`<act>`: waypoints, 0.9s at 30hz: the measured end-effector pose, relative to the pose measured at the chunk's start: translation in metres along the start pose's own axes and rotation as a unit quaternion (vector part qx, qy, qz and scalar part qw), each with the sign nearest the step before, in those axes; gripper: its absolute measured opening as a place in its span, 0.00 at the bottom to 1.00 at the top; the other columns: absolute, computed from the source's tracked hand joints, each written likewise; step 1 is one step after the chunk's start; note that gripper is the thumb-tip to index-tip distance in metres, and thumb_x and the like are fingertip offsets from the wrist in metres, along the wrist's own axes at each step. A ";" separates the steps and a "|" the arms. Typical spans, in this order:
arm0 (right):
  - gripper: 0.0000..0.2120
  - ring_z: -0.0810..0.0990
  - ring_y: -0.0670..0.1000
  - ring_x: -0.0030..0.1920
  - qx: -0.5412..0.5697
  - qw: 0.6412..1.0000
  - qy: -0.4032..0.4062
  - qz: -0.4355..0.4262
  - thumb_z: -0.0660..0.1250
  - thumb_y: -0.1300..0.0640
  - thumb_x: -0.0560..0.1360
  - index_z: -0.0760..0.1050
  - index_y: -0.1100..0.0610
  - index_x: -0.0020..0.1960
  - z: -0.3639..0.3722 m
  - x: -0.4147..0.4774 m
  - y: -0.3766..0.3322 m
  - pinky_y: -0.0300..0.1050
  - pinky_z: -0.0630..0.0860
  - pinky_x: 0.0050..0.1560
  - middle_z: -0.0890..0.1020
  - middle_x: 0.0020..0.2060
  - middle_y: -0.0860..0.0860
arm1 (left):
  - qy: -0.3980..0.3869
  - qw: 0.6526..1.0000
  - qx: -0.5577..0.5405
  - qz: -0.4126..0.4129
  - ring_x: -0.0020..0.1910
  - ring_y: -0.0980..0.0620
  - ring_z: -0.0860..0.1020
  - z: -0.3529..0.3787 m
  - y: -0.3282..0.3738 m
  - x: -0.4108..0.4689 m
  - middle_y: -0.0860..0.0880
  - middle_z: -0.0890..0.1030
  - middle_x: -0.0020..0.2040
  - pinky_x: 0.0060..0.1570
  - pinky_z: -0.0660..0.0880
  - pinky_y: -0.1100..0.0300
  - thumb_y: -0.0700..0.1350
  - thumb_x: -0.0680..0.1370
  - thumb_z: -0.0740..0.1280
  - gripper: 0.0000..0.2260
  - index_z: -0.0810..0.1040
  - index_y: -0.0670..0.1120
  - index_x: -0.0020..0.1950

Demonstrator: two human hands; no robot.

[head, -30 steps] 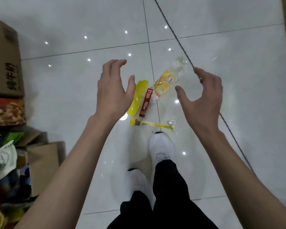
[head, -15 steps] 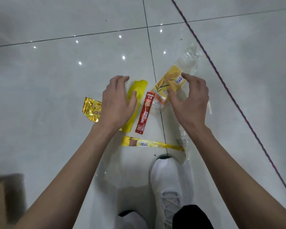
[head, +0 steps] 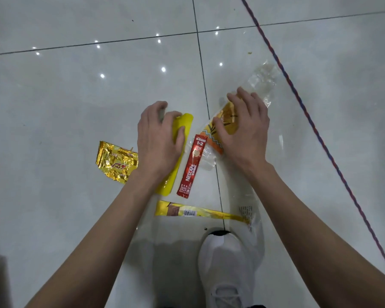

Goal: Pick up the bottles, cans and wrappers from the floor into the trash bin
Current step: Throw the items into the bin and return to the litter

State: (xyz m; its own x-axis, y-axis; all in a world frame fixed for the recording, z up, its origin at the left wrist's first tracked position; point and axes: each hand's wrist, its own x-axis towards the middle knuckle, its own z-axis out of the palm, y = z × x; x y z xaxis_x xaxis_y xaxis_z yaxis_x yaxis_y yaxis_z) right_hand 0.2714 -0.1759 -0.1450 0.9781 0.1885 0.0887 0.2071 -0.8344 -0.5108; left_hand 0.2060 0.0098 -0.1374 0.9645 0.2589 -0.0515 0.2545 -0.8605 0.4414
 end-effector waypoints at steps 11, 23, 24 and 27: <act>0.19 0.69 0.58 0.72 -0.077 0.994 0.006 -0.076 0.66 0.44 0.80 0.79 0.47 0.68 0.011 -0.010 0.015 0.55 0.66 0.70 0.75 0.72 0.52 | 0.017 1.000 -0.021 -0.007 0.69 0.44 0.69 0.000 0.001 0.007 0.43 0.73 0.67 0.65 0.68 0.48 0.46 0.80 0.66 0.12 0.79 0.47 0.62; 0.14 0.68 0.57 0.72 -0.111 0.992 0.050 -0.037 0.71 0.42 0.75 0.79 0.53 0.49 0.005 -0.019 0.028 0.55 0.61 0.67 0.75 0.70 0.57 | 0.036 0.999 -0.031 -0.004 0.67 0.44 0.71 0.001 0.004 0.010 0.43 0.75 0.66 0.64 0.67 0.50 0.46 0.80 0.66 0.11 0.80 0.47 0.61; 0.14 0.68 0.57 0.71 -0.107 0.992 0.054 -0.033 0.71 0.43 0.75 0.78 0.54 0.48 0.004 -0.019 0.028 0.55 0.61 0.67 0.76 0.69 0.57 | 0.041 0.999 -0.034 -0.003 0.67 0.45 0.72 0.000 0.003 0.011 0.44 0.75 0.66 0.63 0.67 0.50 0.46 0.80 0.66 0.11 0.80 0.47 0.60; 0.13 0.73 0.57 0.63 -0.086 0.994 0.070 -0.025 0.72 0.45 0.75 0.76 0.55 0.46 0.001 -0.020 0.030 0.54 0.62 0.64 0.79 0.60 0.55 | 0.054 0.997 -0.048 0.001 0.65 0.46 0.73 -0.003 0.003 0.013 0.45 0.76 0.64 0.62 0.68 0.51 0.46 0.80 0.64 0.10 0.80 0.47 0.59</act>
State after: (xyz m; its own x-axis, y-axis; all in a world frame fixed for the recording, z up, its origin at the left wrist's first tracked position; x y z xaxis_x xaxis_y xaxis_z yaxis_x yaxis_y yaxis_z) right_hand 0.2578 -0.2045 -0.1628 0.9575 0.1682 0.2343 0.2444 -0.9044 -0.3497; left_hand 0.2192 0.0119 -0.1335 0.9507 0.3071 0.0437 0.2394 -0.8160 0.5262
